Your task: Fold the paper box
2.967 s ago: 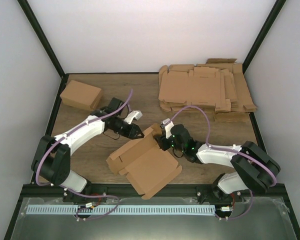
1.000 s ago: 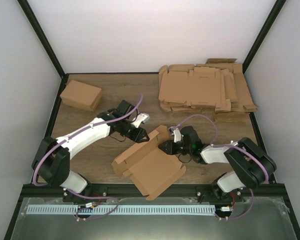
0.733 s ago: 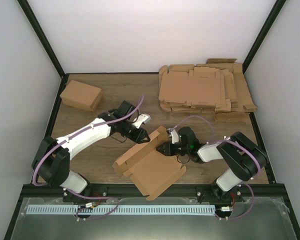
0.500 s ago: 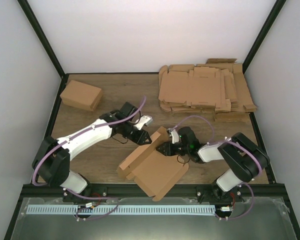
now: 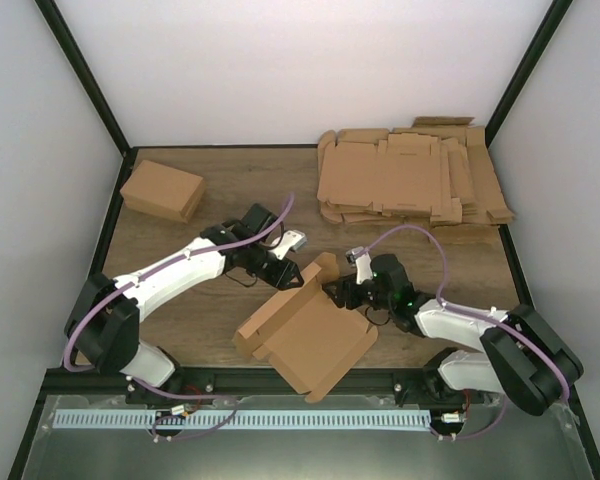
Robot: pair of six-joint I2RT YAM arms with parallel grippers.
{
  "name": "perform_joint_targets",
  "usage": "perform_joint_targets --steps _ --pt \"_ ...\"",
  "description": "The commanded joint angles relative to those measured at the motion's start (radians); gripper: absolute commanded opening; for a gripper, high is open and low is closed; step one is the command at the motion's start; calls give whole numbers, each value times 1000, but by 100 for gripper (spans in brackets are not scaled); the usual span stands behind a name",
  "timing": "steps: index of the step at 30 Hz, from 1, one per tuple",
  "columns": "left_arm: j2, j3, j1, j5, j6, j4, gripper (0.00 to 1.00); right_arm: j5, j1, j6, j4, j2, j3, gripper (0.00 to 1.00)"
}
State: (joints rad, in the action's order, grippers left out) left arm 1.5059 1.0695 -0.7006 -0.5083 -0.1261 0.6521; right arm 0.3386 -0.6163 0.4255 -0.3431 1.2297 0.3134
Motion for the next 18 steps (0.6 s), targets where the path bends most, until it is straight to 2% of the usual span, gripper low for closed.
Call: perform_joint_targets --steps 1,8,10,11,12,15,18 --pt "0 21 -5 45 8 35 29 -112 5 -109 47 25 76 65" --pt "0 21 -9 49 9 37 29 -175 6 -268 12 59 118 69" --pt "2 20 -13 47 9 36 29 -151 6 -300 -11 68 124 69" --pt "3 21 -14 47 10 34 29 -117 6 -310 -19 78 131 66" --pt "5 22 -15 48 8 32 29 -88 6 -314 -11 96 143 60" --pt "14 30 -23 55 6 32 29 -55 6 -297 64 133 196 28" --pt "21 42 -33 71 0 35 29 -61 -1 -251 84 107 177 7"
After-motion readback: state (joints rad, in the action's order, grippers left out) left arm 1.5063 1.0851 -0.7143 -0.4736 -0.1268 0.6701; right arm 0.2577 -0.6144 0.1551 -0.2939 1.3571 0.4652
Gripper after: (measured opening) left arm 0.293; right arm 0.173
